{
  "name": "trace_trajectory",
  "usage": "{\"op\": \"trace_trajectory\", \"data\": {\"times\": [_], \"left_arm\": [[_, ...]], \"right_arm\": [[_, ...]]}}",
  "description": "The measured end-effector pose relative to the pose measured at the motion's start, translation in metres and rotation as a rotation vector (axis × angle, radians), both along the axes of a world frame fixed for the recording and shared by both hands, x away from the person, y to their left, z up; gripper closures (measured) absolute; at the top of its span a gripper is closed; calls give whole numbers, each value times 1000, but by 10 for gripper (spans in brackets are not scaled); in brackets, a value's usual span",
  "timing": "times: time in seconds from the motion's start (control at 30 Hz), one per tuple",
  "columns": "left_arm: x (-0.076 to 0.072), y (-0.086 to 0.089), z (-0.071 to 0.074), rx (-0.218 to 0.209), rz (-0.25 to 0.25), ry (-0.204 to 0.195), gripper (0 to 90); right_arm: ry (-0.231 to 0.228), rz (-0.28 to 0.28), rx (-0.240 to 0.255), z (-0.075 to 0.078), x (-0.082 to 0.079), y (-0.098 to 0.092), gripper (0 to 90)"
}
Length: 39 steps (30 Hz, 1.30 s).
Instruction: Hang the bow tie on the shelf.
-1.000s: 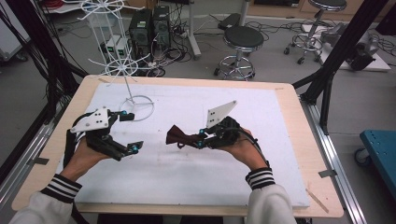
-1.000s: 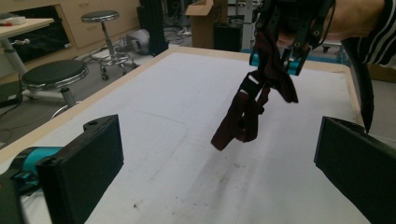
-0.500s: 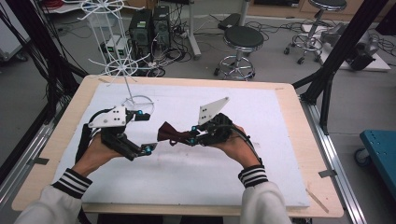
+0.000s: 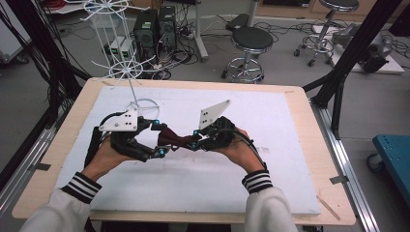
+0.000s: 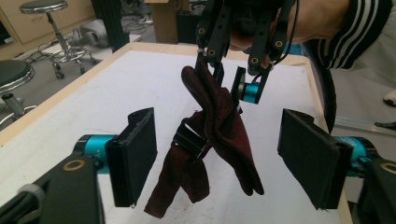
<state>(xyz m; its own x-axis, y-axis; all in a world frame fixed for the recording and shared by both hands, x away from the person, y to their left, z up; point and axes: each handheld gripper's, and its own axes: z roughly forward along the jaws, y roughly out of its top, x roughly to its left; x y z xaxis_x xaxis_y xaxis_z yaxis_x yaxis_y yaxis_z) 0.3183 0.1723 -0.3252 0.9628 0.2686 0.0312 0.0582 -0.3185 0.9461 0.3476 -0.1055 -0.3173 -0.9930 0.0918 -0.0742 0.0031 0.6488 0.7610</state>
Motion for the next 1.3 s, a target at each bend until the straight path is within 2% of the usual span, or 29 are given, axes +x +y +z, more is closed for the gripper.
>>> {"op": "trace_trajectory", "data": {"times": [0.07, 0.1, 0.17, 0.2, 0.27, 0.3, 0.33, 0.4, 0.47, 0.57, 0.7, 0.9, 0.93, 1.0, 1.1, 1.13, 1.2, 1.3], "left_arm": [[1, 0, 0, -2, -3, 11, 316], [1, 0, 0, -5, -2, 12, 394], [1, 0, 0, -6, -6, 10, 420], [1, 0, 0, 1, -11, 10, 485], [1, -1, 0, 5, -14, 5, 488], [1, -2, 0, 3, -22, 9, 559], [0, -2, 0, 6, -26, 5, 559], [-1, -2, 1, 10, -7, -4, 663], [0, -1, 1, 8, -5, 5, 688], [0, 0, 2, 3, -5, 24, 788], [-1, 0, 2, 12, -3, 44, 822], [-2, 1, 3, 6, -11, 33, 840], [-2, 1, 3, 8, -10, 32, 841], [-3, 1, 4, 18, -9, 26, 841], [-3, 1, 4, 14, -3, 26, 841], [-3, 1, 4, 9, -3, 27, 841], [-2, 2, 4, 11, -1, 26, 841], [-2, 4, 5, 10, 6, 26, 841]], "right_arm": [[-2, 0, 0, 0, 0, 1, 786], [1, 0, -3, -1, 0, 2, 786], [1, 2, -5, -1, 0, 2, 786], [-4, 4, -4, -1, 0, 3, 786], [-3, 3, -4, -1, 0, 3, 786], [-2, 2, -9, -1, 0, 4, 786], [-2, 2, -9, -1, 0, 4, 786], [-2, 7, -17, -2, 0, 5, 786], [-1, 5, -17, -2, 0, 5, 786], [-8, 3, -9, -2, 1, 5, 786], [-6, 5, -19, -2, 1, 6, 784], [-7, 5, -5, -2, 1, 6, 748], [-9, 4, -4, -2, 1, 6, 710], [-14, -24, 13, -3, 1, 7, 491], [3, -111, 67, -4, 1, 7, 92], [3, -118, 76, -5, 2, 7, 24], [-20, -127, 93, -4, 2, 6, 6], [-31, -143, 121, -2, 0, 5, 6]]}}
